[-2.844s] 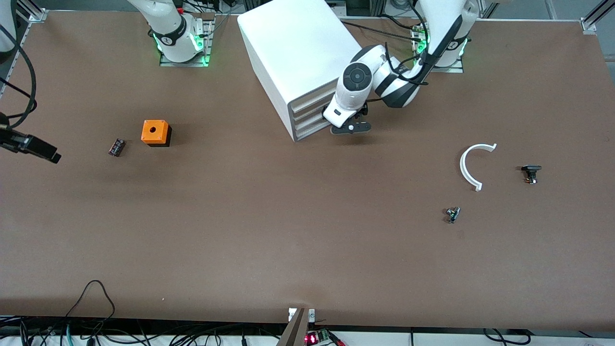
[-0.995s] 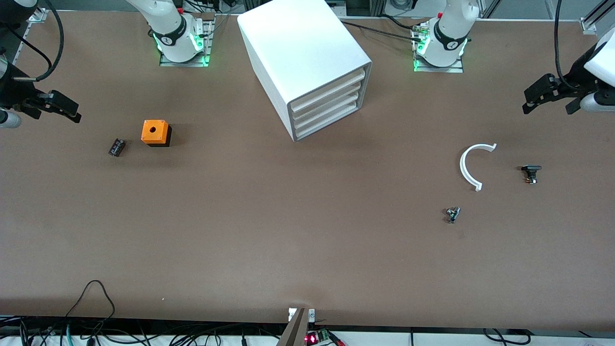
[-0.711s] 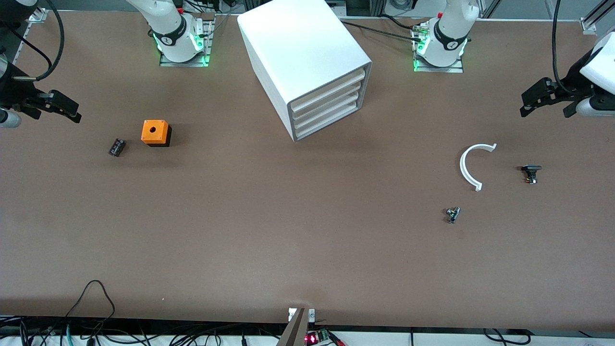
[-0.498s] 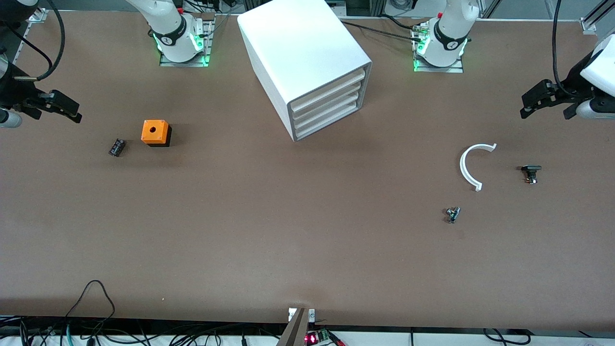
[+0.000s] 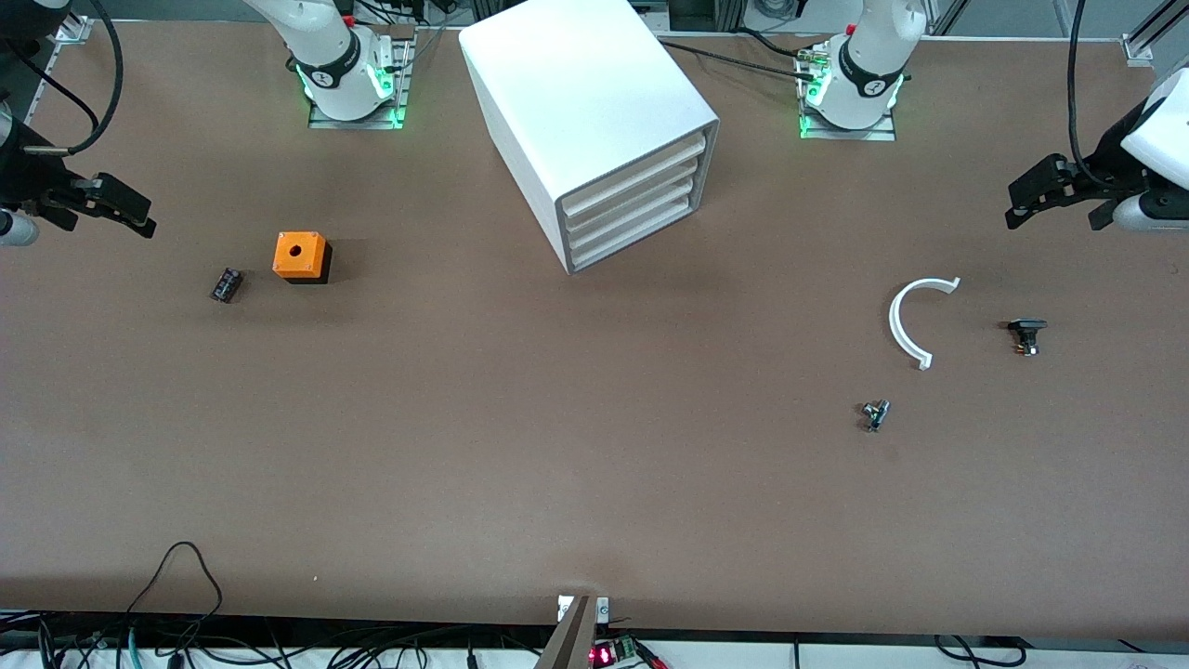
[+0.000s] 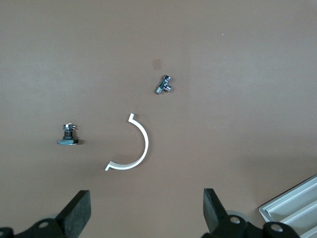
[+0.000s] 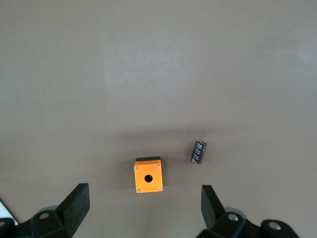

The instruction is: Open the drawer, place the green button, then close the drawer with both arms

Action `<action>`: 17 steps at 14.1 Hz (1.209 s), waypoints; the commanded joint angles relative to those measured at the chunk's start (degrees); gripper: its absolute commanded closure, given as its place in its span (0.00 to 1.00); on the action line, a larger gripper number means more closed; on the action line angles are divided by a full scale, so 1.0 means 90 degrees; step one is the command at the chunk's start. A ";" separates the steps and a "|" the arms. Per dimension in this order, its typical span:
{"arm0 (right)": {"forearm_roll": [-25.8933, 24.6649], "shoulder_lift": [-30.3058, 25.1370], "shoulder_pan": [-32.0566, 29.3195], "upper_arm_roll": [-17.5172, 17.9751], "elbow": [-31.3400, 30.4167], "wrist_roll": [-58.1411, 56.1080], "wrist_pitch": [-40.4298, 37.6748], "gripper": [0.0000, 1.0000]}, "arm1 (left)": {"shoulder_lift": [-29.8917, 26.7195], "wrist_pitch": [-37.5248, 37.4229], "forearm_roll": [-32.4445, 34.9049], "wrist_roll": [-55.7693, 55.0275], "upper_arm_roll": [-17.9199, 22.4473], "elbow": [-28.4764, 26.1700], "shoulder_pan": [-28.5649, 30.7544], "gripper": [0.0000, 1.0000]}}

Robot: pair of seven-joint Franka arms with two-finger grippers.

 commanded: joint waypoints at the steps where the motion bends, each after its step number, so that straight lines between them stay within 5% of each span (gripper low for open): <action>1: 0.0075 0.0076 0.0004 -0.0020 0.0178 -0.0116 -0.0138 0.00 | 0.0098 -0.0172 0.0036 0.0125 0.0015 0.0229 0.0003 0.00; 17: 0.0066 0.0057 -0.0006 -0.0049 0.0187 -0.0330 -0.0129 0.00 | 0.0098 -0.0260 0.0036 0.0134 0.0006 0.0229 0.0003 0.00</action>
